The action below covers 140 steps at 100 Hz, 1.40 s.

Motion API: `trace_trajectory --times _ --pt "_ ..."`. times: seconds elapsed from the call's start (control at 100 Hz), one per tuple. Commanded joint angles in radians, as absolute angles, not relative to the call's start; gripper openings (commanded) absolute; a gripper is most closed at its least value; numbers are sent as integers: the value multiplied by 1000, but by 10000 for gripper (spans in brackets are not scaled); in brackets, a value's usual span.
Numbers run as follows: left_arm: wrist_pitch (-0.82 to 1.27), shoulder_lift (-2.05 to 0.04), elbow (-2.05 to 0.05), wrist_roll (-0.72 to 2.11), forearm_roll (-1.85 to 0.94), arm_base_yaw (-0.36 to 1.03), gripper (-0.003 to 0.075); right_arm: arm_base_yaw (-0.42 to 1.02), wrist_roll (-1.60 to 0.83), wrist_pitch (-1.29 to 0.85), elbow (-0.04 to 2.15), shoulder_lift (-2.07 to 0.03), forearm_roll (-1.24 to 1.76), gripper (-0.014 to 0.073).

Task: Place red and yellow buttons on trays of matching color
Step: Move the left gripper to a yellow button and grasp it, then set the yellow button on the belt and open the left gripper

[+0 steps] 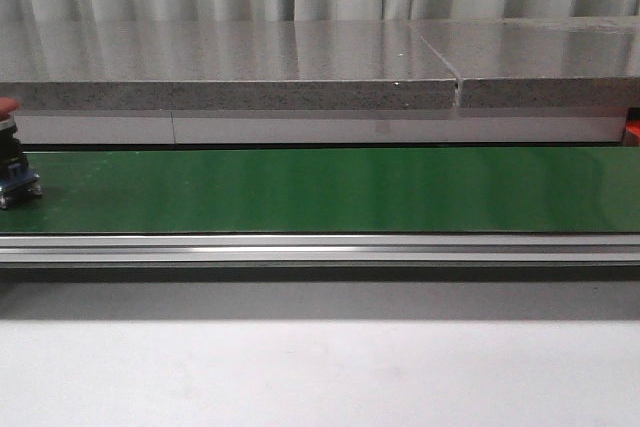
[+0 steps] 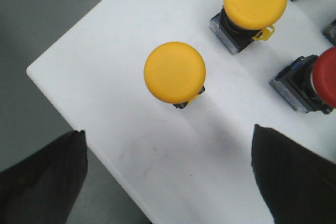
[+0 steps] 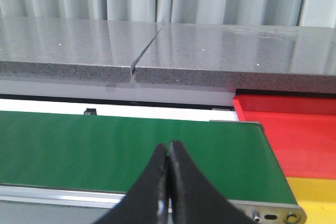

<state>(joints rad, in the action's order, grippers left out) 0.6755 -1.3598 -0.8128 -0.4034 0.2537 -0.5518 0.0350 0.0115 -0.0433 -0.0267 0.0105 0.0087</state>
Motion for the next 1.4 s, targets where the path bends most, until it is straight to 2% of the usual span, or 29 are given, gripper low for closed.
trace_trajectory --times 0.0,0.69,0.8,0.97,1.08,1.23,1.39 --pt "635 -1389 -864 -413 270 -554 610 39 8 39 -12 30 0 -67" --pt "514 -1596 -926 -436 281 -554 609 39 8 39 -12 30 0 -67" --pt "513 -1610 -926 -436 281 -554 585 39 8 39 -12 30 0 -67" --pt "513 -1614 -926 -437 281 -554 463 39 8 39 -12 30 0 -67" --pt "515 -1614 -926 -439 281 -554 350 39 8 39 -12 30 0 -67" --pt "530 -1614 -926 -458 281 -554 151 39 8 39 -12 30 0 -67" --pt "551 -1580 -926 -460 277 -554 17 39 8 39 -12 30 0 -67"
